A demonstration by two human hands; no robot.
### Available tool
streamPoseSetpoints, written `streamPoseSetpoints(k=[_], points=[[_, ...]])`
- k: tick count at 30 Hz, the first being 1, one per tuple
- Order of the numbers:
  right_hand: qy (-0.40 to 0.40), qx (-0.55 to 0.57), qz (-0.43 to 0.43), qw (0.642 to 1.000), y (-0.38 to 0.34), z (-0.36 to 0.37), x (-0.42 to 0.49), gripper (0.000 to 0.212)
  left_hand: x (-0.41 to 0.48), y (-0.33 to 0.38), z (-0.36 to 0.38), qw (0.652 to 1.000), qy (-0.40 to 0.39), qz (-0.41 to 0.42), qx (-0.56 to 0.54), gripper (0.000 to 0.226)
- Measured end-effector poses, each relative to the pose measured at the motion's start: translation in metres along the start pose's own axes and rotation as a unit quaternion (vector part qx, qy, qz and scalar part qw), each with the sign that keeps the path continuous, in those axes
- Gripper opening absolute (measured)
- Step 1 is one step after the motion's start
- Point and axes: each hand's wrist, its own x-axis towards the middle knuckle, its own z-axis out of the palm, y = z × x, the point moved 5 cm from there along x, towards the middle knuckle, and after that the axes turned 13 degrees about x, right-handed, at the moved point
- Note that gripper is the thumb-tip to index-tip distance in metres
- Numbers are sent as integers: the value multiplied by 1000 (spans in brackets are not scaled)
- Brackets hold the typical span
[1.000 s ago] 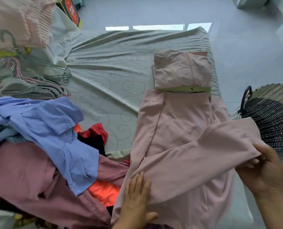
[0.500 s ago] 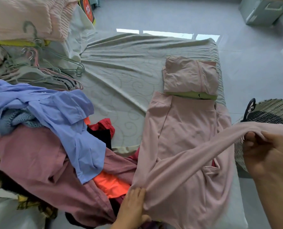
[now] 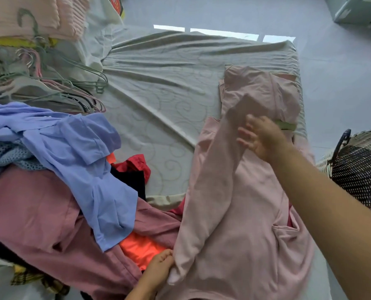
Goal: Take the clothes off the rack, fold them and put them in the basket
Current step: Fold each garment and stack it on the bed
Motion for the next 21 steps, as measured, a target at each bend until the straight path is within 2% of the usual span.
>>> streamPoseSetpoints(k=[2,5,6,8,12,13,15,16,18,21], points=[[41,-115,35,992,32,-16,12,48,-1,5,0,999,-6,-16,-28,20],[71,-226,83,968,100,-56,-8,22,-6,4,0,999,21,-32,-23,33],[76,-258,97,958,126,-71,-19,19,-8,1,1,999,25,-33,-4,31],[78,-309,122,940,169,-93,-42,20,-12,-1,3,999,16,-35,31,10],[62,-214,213,952,224,-97,-97,8,-20,1,8,995,-42,-9,93,11],[53,-202,222,952,231,-93,-110,9,-20,0,7,992,-32,-4,123,21],[35,-191,235,952,238,-84,-127,10,-20,4,-4,982,86,10,168,46],[33,-187,234,954,241,-81,-132,11,-21,9,-9,977,143,16,156,50],[40,-165,230,958,240,-76,-135,15,-21,23,-10,981,167,-26,100,38],[106,-17,201,974,225,-70,-123,24,-13,30,-6,982,150,-36,112,25]])
